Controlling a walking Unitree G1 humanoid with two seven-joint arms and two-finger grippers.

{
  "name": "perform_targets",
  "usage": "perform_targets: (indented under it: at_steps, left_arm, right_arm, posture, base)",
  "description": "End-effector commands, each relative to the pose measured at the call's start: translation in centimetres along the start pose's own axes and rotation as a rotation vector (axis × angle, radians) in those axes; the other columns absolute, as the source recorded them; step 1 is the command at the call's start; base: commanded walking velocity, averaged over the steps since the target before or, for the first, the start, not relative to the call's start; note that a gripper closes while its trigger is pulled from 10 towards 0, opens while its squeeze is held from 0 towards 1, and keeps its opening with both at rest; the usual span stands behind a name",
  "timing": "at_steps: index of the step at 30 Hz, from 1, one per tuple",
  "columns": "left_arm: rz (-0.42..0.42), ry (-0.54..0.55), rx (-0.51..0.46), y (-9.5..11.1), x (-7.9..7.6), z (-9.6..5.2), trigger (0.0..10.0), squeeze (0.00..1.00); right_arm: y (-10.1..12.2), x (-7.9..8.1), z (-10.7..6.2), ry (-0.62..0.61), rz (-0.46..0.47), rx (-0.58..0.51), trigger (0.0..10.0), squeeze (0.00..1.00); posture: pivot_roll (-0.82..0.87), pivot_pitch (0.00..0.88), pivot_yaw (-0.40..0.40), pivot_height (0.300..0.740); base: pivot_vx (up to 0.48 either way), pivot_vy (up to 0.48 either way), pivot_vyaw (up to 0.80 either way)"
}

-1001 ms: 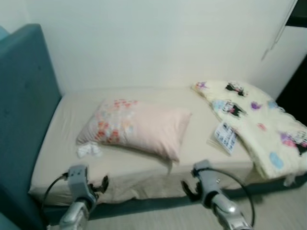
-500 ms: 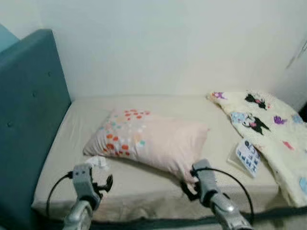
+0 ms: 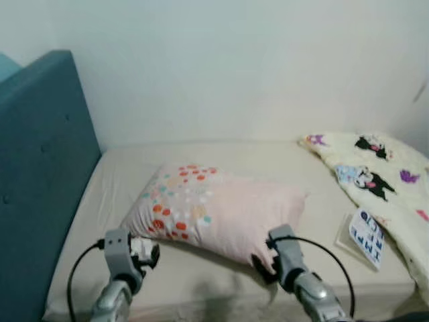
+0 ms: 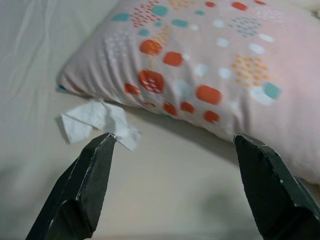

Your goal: Clean up the room

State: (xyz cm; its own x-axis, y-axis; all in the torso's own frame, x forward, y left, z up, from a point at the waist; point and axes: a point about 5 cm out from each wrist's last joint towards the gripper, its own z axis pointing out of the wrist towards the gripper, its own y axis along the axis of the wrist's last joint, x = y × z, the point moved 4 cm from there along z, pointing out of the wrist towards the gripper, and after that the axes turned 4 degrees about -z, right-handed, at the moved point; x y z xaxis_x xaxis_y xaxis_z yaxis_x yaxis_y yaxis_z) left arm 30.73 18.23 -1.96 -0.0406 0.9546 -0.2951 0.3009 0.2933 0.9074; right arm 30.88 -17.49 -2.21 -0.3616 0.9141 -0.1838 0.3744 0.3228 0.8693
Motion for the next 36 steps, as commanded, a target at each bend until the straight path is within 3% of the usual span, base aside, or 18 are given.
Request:
perform_targets:
  at_steps: [1, 12, 36]
  left_arm:
    - [0.014, 0.005, 0.039, -0.83, 0.06, -0.2, 10.0, 0.0]
    - [0.028, 0.025, 0.022, -0.17, 0.61, -0.04, 10.0, 0.0]
    - [-0.007, -0.005, 0.034, -0.83, -0.08, -0.23, 10.0, 0.0]
  right_arm:
    - [-0.43, -0.52, -0.24, -0.013, 0.008, 0.014, 10.0, 0.0]
    - [-0.25, -0.52, -0.06, -0.014, 0.001, 0.017, 10.0, 0.0]
    - [-0.47, -0.29, -0.16, -0.004, 0.001, 0.019, 10.0, 0.0]
  posture:
    - [-0.06, 0.0, -0.032, 0.74]
    - [-0.05, 0.0, -0.029, 0.74]
    - [-0.06, 0.006, -0.034, 0.74]
  base:
    - [0.0, 0.0, 0.0]
    - [0.0, 0.0, 0.0]
    - [0.0, 0.0, 0.0]
